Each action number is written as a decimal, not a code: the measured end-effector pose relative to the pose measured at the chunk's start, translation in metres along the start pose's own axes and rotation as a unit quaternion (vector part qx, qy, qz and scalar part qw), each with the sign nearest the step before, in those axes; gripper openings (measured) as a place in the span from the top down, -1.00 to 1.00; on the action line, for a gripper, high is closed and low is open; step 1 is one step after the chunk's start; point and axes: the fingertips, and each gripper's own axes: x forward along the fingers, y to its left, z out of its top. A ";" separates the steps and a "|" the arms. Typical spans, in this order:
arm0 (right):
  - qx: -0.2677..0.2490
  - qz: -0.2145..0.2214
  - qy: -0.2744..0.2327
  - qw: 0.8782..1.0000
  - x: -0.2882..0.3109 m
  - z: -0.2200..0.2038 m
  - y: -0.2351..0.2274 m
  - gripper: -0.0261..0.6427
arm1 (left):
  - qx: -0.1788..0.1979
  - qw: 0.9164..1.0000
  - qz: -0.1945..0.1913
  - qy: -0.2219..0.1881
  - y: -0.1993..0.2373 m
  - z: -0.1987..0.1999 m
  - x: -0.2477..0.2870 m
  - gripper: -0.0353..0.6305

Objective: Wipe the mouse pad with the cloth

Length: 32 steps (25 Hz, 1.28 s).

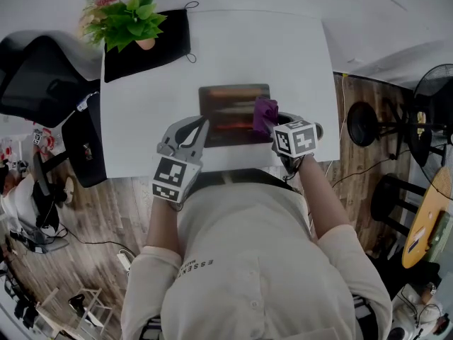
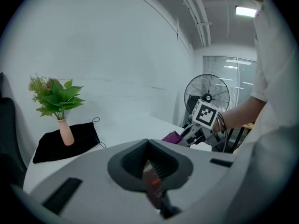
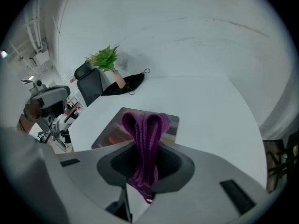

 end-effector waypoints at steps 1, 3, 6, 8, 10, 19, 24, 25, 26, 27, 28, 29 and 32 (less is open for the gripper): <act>-0.003 0.010 -0.001 1.000 0.002 0.002 0.012 0.62 | -0.001 1.000 0.002 0.000 0.003 -0.002 -0.004 0.89; -0.009 0.032 0.001 0.999 0.009 0.003 0.037 0.62 | -0.003 1.000 0.005 0.003 0.008 -0.006 -0.012 0.89; -0.018 0.062 0.008 0.998 0.023 0.000 0.077 0.62 | -0.008 1.000 0.008 0.007 0.017 -0.015 -0.025 0.89; -0.023 0.080 0.015 0.996 0.034 -0.004 0.102 0.62 | -0.011 1.000 0.008 0.011 0.022 -0.022 -0.033 0.89; -0.029 0.094 0.021 0.995 0.045 -0.007 0.125 0.62 | -0.013 1.000 0.008 0.014 0.027 -0.030 -0.041 0.89; -0.038 0.111 0.036 0.992 0.083 -0.012 0.181 0.62 | -0.013 1.000 0.013 0.020 0.052 -0.051 -0.074 0.89; -0.047 0.096 0.035 0.994 0.091 -0.013 0.177 0.62 | -0.013 1.000 0.011 0.020 0.059 -0.053 -0.077 0.89; -0.047 0.096 0.033 0.994 0.090 -0.014 0.175 0.62 | -0.012 1.000 0.010 0.020 0.059 -0.053 -0.076 0.89; -0.046 0.096 0.032 0.994 0.090 -0.014 0.174 0.62 | -0.011 1.000 0.009 0.020 0.059 -0.052 -0.075 0.89; -0.044 0.095 0.031 0.994 0.089 -0.014 0.172 0.62 | -0.011 1.000 0.007 0.019 0.058 -0.050 -0.073 0.89; -0.041 0.095 0.031 0.994 0.088 -0.015 0.170 0.62 | -0.010 1.000 0.006 0.019 0.057 -0.049 -0.071 0.89; -0.039 0.094 0.032 0.994 0.087 -0.015 0.167 0.62 | -0.008 1.000 0.004 0.018 0.056 -0.047 -0.069 0.89; -0.027 0.091 0.027 0.995 0.082 -0.017 0.156 0.62 | -0.005 1.000 0.000 0.017 0.051 -0.041 -0.061 0.89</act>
